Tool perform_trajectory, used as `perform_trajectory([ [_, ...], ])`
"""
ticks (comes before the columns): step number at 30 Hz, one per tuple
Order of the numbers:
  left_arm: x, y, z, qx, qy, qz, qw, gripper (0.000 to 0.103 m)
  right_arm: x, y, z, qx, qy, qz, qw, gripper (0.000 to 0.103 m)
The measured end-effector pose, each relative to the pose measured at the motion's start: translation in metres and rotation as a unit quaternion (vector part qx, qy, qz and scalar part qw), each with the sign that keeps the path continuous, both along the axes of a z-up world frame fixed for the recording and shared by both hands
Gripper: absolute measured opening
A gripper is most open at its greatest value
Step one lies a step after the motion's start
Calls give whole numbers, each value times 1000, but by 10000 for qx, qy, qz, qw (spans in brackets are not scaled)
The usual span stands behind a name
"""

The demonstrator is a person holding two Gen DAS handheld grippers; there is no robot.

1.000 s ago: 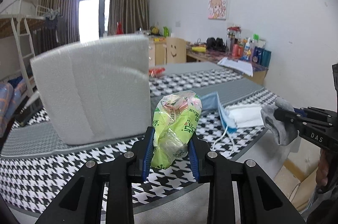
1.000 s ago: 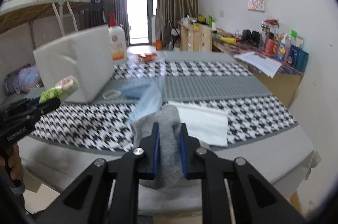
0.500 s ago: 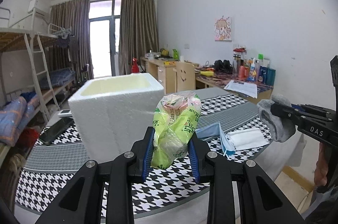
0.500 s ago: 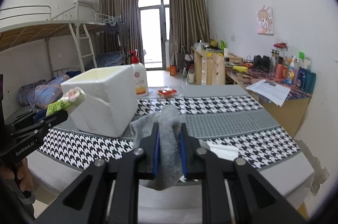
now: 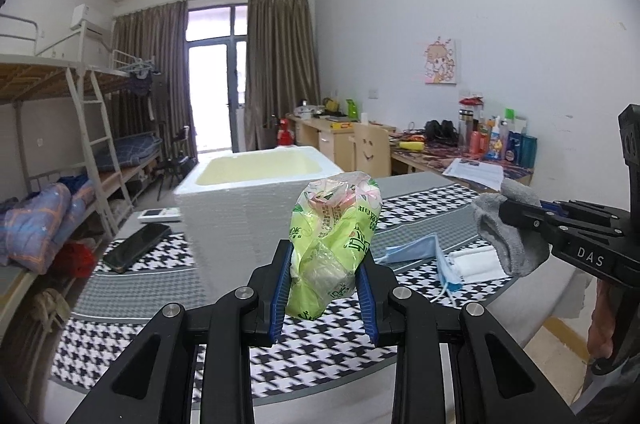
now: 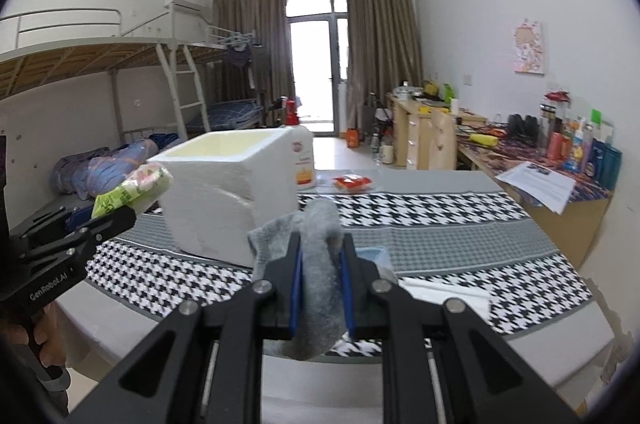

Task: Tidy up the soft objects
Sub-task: 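Carry the snack bag and grey cloth with both grippers over the foam box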

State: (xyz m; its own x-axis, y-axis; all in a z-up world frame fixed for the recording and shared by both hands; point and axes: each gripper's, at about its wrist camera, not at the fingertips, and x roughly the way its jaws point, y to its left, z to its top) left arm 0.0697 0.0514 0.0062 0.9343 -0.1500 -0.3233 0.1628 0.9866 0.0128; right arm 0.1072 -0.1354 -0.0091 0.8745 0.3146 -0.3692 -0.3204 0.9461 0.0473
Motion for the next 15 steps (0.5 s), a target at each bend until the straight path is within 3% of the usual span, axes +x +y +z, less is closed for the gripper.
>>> perform_trajectory([
  [15, -29, 44, 4, -171, -91, 608, 9980, 32, 2, 65, 2, 41, 1, 1007, 9949, 20],
])
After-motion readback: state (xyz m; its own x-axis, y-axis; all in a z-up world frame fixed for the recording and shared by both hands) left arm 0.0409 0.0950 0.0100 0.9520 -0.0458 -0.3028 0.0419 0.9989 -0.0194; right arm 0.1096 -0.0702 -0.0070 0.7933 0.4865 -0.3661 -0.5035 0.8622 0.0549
